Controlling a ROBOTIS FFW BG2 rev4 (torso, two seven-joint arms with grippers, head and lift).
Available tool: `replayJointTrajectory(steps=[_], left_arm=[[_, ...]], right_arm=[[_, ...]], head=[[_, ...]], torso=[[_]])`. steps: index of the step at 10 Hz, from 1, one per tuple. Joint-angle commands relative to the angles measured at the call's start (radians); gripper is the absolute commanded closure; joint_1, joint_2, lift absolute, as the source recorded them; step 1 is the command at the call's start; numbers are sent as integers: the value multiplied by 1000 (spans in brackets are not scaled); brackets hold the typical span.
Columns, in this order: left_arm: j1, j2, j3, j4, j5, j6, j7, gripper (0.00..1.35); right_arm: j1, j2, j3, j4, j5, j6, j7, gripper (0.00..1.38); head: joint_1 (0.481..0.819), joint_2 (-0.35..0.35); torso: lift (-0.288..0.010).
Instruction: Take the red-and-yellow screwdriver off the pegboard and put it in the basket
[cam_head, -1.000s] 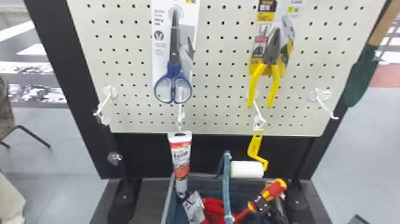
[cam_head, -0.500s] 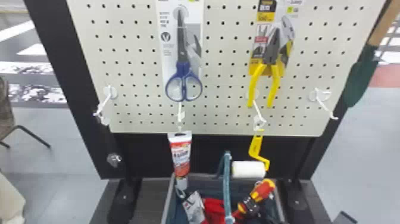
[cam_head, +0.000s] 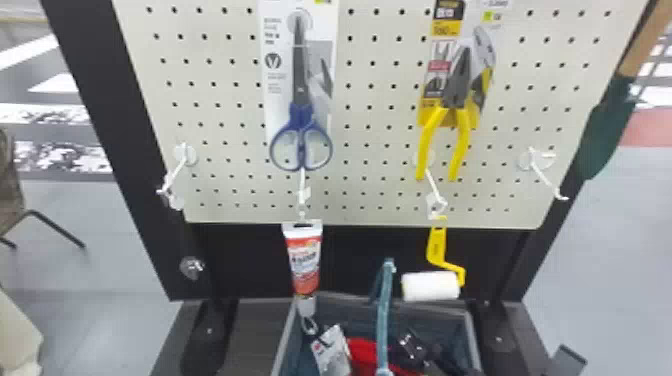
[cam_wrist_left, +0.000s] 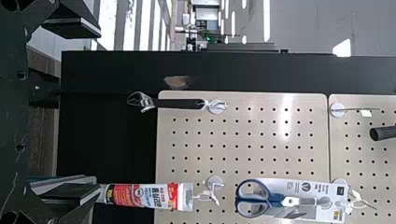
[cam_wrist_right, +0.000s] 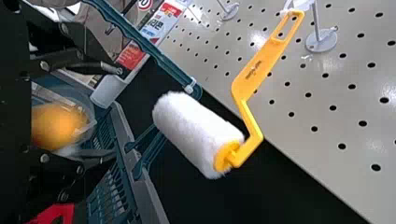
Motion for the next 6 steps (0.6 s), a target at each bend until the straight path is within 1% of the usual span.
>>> replayJointTrajectory(steps=[1, 6], left_arm=[[2, 0, 0, -1, 0, -1, 0, 134], [2, -1, -2, 2, -2, -3, 0, 134]], right_arm=[[-5, -1, 0, -3, 7, -9, 5, 99], [-3, -6, 0, -6, 6, -16, 11, 119]], head=[[549, 0], [549, 0]], torso=[[-100], [-100]])
